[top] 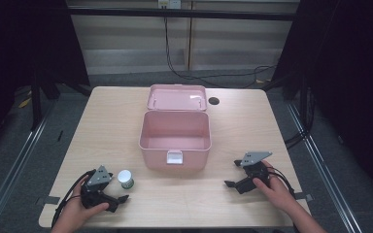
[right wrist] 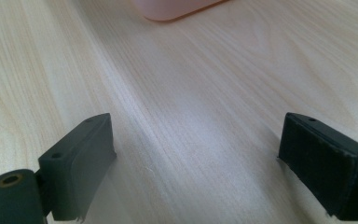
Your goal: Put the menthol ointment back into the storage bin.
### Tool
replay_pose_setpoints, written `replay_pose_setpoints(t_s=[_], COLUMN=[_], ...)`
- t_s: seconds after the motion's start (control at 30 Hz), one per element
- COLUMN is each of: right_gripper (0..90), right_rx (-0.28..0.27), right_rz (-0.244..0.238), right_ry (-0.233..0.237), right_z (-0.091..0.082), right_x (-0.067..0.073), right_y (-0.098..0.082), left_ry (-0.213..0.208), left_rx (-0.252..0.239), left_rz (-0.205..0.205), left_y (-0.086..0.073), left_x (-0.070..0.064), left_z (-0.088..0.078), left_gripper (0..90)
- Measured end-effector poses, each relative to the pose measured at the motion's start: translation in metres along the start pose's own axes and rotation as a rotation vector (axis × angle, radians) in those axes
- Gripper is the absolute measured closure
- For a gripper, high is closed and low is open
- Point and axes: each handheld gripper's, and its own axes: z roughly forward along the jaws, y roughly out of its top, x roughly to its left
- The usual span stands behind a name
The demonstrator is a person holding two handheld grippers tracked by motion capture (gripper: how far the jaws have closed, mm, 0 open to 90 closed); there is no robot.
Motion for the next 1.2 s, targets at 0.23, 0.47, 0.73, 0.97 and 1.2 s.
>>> replay_pose_setpoints(t_s=[0.23, 0.47, 0.73, 0.97, 1.2], right_gripper=[9.7, 9.7, 9.7, 9.7, 9.7], right_rx=[0.0, 0.0, 0.0, 0.0, 0.0], right_rz=[0.0, 0.0, 0.0, 0.0, 0.0], right_ry=[0.0, 0.0, 0.0, 0.0, 0.0], right_z=[0.0, 0.0, 0.0, 0.0, 0.0], right_x=[0.0, 0.0, 0.0, 0.0, 0.0], right_y=[0.0, 0.0, 0.0, 0.0, 0.0], left_ry=[0.003, 0.0, -0.049, -0.072, -0.091], left_rx=[0.003, 0.083, 0.263, 0.364, 0.438], left_rz=[-0.008, -0.04, -0.082, -0.097, -0.094], left_y=[0.0, 0.006, 0.024, 0.044, 0.064], left_x=[-0.001, -0.005, -0.01, -0.009, -0.007], left_z=[-0.001, -0.007, -0.015, -0.017, -0.017], left_gripper=[0.1, 2.7, 16.7, 20.4, 23.5])
